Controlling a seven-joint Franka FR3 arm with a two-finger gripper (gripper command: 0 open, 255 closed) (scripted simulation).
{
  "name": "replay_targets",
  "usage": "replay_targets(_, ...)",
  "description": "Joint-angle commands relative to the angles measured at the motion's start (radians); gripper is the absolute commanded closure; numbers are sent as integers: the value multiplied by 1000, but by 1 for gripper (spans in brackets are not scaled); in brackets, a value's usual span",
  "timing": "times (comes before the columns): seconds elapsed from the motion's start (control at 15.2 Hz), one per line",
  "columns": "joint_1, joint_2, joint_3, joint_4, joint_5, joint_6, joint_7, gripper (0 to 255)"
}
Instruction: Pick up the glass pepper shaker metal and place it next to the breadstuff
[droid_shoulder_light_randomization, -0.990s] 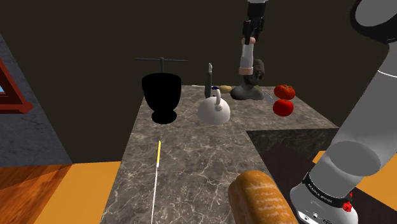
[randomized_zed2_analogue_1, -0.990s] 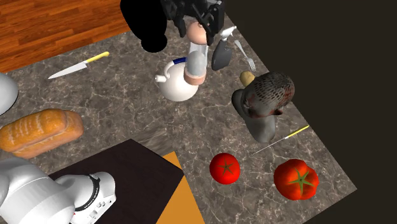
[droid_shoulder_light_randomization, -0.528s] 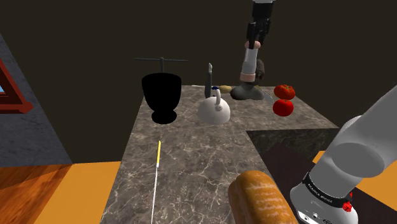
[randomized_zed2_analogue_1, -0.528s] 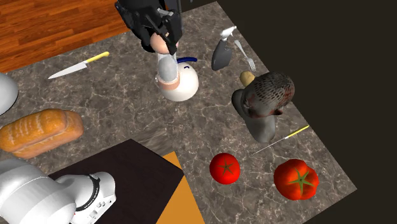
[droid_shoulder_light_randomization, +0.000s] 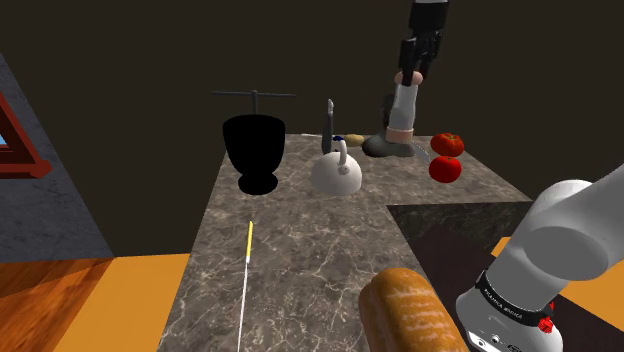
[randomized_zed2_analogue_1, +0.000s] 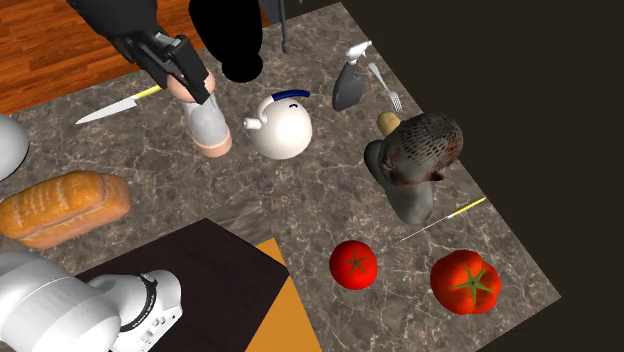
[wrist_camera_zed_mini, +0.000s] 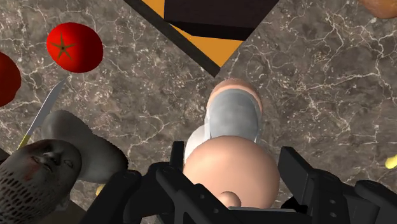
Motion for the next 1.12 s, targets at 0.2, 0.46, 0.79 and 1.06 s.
replay_targets(0.2,25,-143,68,-103,33,-54,81,255)
replay_targets(0.46,47,-243,128,-163,75,-102,146,255)
replay_targets(0.79,77,-352,208,-211,142,-170,233,255)
replay_targets(1.06,102,-424,276,-228,207,-226,308,255)
